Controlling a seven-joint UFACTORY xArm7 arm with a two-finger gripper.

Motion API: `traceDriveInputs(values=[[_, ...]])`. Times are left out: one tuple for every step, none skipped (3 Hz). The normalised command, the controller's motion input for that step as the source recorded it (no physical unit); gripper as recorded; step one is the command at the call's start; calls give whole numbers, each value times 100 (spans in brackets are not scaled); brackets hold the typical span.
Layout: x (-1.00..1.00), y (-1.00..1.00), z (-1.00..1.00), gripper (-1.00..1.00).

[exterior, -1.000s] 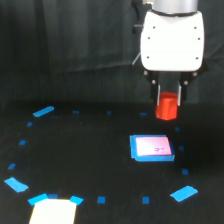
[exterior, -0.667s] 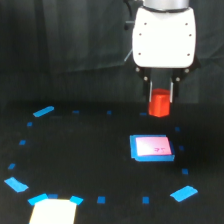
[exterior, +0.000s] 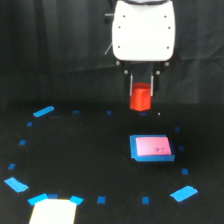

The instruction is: Pick up the red object from the table

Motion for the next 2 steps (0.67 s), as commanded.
traceDriveInputs(values=[[21, -8, -65, -95], [-18, -20, -98, -94]])
